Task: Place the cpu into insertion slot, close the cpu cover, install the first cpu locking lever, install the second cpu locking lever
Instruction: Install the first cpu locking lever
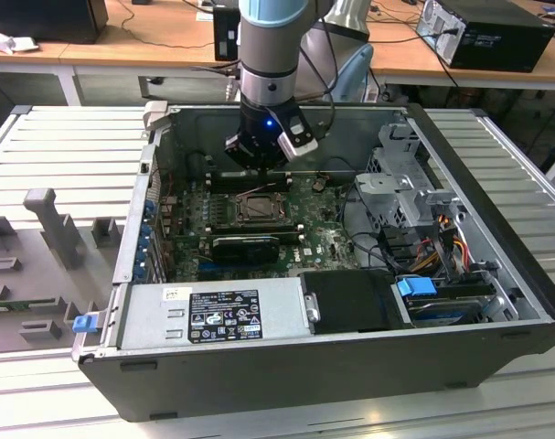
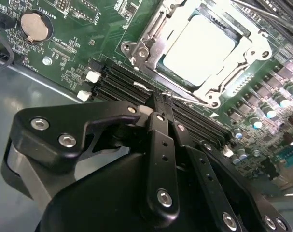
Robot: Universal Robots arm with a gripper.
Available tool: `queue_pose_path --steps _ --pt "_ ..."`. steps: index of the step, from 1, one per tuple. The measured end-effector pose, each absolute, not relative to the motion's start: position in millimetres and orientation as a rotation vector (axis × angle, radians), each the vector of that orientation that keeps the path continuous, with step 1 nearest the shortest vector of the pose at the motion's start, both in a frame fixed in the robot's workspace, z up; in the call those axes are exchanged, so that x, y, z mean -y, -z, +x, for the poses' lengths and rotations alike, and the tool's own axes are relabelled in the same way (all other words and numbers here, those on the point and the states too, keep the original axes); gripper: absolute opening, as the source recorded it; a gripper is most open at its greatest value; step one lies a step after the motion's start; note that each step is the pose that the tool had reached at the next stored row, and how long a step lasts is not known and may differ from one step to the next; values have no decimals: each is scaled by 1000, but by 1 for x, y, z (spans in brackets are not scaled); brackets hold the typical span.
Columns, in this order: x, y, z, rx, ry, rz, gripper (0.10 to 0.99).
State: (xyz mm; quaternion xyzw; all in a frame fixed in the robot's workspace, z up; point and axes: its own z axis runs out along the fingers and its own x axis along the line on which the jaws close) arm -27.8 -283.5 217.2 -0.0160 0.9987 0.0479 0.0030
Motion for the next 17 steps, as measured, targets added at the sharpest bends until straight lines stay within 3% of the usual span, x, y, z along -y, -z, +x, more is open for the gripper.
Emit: queue_pose_path --steps 17 --pt "286 -211 -21 -3132 -150 -51 106"
